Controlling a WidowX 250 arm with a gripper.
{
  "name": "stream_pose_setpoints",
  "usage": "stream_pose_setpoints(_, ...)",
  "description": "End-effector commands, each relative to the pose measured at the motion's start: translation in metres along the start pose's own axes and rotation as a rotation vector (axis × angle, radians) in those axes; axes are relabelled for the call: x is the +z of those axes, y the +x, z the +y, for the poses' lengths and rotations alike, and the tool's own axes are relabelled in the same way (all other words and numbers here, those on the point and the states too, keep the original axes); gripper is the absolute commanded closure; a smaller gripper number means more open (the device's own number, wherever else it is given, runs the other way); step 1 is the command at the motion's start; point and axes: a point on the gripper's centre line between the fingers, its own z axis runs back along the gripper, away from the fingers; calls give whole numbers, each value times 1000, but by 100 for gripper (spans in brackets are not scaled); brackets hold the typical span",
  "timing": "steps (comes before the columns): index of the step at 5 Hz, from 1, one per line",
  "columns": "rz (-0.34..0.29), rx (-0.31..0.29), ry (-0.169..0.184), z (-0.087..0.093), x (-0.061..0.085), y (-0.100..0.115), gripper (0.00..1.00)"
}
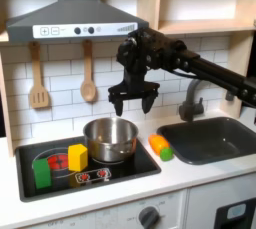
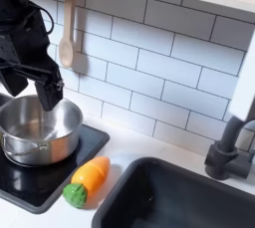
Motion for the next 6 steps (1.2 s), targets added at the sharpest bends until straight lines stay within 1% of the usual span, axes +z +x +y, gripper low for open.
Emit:
stream_pose_setpoints(1,1,1,0,0,0,0,0)
stream_pose_setpoints(5,0,1,1,0,0,0,0)
stream_pose_setpoints(6,4,8,1,-4,0,-2,0)
